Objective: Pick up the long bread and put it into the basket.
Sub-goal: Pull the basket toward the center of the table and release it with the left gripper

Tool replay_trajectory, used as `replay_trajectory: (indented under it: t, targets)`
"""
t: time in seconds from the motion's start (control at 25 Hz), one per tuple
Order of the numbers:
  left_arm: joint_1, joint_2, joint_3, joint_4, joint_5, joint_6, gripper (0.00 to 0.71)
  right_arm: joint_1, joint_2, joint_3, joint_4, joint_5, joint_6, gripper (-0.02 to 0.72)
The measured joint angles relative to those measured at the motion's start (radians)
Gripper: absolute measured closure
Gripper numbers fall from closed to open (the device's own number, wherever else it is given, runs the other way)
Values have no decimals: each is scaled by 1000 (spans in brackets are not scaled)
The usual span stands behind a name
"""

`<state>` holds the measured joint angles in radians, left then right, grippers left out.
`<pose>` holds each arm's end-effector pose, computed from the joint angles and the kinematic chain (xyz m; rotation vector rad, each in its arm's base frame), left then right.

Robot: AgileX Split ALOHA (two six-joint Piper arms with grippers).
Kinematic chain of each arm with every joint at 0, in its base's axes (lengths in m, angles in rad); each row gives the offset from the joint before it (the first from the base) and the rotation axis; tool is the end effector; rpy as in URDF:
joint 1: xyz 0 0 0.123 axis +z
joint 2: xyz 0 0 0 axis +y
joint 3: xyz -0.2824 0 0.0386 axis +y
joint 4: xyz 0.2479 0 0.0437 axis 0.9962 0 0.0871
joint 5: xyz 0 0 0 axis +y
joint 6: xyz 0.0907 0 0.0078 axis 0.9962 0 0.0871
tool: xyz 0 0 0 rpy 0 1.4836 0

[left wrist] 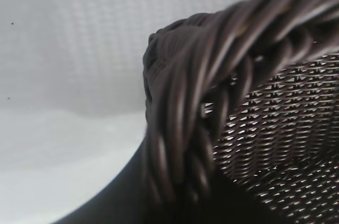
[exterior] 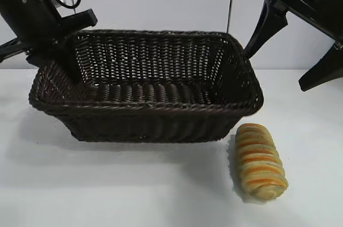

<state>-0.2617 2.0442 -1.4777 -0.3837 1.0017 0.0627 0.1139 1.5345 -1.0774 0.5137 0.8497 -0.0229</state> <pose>0.3851 -0.1329 0.1748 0.1982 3.0360 -0.5207 0.2987 0.0680 0.2591 0.1898 2.7418 0.6422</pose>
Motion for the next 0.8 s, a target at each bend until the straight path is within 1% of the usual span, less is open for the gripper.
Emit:
replay_trajectory:
  t: [0.16,0.44,0.52,0.56,0.6,0.68,0.8]
  targets:
    - [0,30,0,-4,-3,0,610,0,0,0,0,0,0,42]
    - [0,36,-5,-5,-10,0,610,0,0,0,0,0,0,42]
    - [0,36,-5,-7,-10,0,601,0,0,0,0,0,-3,42]
    - [0,36,-5,-10,-10,-1,585,0,0,0,0,0,-3,42]
    - [0,36,-6,-13,-10,-2,558,0,0,0,0,0,-3,42]
    - [0,36,-7,-16,-11,-3,478,0,0,0,0,0,-3,42]
    - [0,36,-24,-23,-2,-5,297,0,0,0,0,-1,-3,42]
